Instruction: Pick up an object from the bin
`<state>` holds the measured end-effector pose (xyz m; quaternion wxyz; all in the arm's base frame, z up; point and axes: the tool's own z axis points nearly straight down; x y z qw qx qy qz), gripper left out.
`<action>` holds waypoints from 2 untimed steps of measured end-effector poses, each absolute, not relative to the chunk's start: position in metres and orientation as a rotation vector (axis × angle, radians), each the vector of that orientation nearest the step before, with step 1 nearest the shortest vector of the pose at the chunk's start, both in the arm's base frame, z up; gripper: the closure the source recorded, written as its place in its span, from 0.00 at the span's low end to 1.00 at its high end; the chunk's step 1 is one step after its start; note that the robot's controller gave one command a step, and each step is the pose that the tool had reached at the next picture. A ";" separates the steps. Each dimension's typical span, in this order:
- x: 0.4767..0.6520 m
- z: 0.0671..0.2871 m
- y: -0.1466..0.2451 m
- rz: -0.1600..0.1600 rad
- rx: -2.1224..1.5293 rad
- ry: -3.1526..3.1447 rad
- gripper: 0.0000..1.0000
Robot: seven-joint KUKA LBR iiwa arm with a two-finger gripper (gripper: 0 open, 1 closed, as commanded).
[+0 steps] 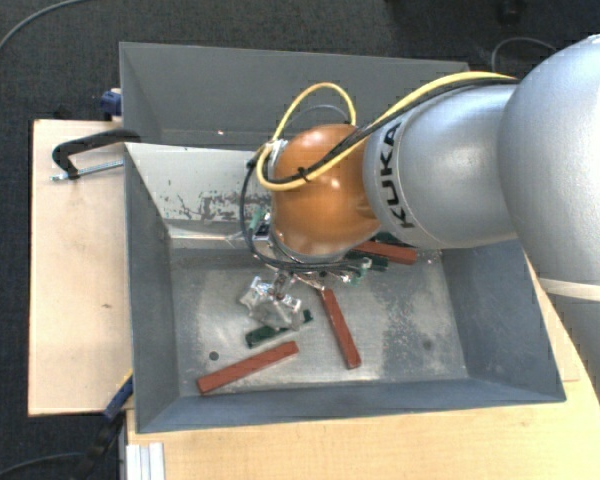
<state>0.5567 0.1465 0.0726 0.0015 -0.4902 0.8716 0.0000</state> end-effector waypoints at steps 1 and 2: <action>0.556 0.072 0.147 0.002 -1.538 2.734 0.00; 0.520 0.114 0.110 -0.001 -1.493 2.763 0.00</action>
Offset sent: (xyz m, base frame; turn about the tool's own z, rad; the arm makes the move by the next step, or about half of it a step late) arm 0.0000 0.0000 0.0000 0.0000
